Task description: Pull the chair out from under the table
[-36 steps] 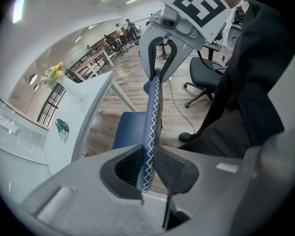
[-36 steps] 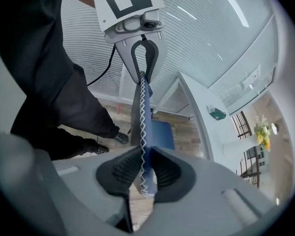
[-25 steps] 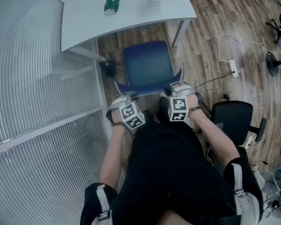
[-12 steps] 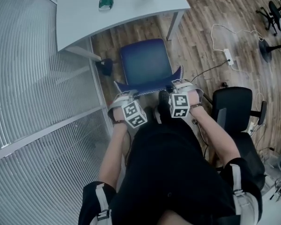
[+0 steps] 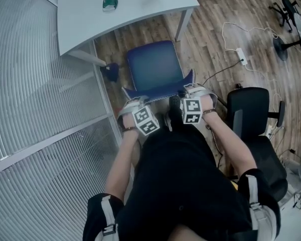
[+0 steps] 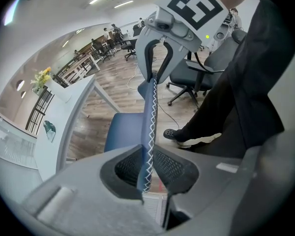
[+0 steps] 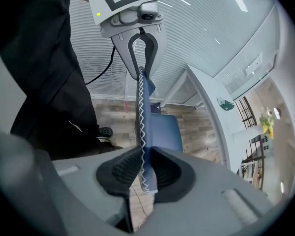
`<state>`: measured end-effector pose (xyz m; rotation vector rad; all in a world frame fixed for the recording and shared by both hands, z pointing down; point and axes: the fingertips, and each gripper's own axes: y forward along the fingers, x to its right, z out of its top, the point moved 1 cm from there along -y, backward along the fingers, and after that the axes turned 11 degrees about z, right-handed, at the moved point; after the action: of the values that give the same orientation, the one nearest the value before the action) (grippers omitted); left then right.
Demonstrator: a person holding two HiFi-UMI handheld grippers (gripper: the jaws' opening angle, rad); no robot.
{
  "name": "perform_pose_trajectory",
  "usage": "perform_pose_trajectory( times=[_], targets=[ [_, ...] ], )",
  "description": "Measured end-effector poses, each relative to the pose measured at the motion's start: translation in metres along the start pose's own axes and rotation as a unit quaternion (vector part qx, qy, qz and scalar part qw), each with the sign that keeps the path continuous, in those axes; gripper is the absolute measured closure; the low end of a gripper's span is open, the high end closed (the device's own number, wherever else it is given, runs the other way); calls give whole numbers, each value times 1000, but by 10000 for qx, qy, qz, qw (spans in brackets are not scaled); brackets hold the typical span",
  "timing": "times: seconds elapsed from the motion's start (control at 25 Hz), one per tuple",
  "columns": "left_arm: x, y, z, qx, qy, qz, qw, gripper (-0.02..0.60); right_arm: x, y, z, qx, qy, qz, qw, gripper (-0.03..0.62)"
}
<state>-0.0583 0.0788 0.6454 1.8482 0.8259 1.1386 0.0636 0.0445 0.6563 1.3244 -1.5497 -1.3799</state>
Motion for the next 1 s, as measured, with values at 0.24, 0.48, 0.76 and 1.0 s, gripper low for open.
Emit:
perform_pose_trajectory(
  times=[0.24, 0.48, 0.76, 1.0],
  targets=[
    [10, 1, 0, 32, 35, -195, 9998, 509, -9, 3, -3, -9, 46, 42, 10000, 523],
    [23, 2, 0, 65, 36, -422, 9991, 509, -21, 9, -5, -15, 88, 91, 9999, 523],
    [43, 3, -2, 88, 4, -628, 9980, 508, -40, 15, -7, -33, 153, 223, 9996, 520],
    [61, 5, -5, 90, -33, -835, 9965, 503, -58, 22, -9, -86, 188, 386, 9990, 519]
  ],
)
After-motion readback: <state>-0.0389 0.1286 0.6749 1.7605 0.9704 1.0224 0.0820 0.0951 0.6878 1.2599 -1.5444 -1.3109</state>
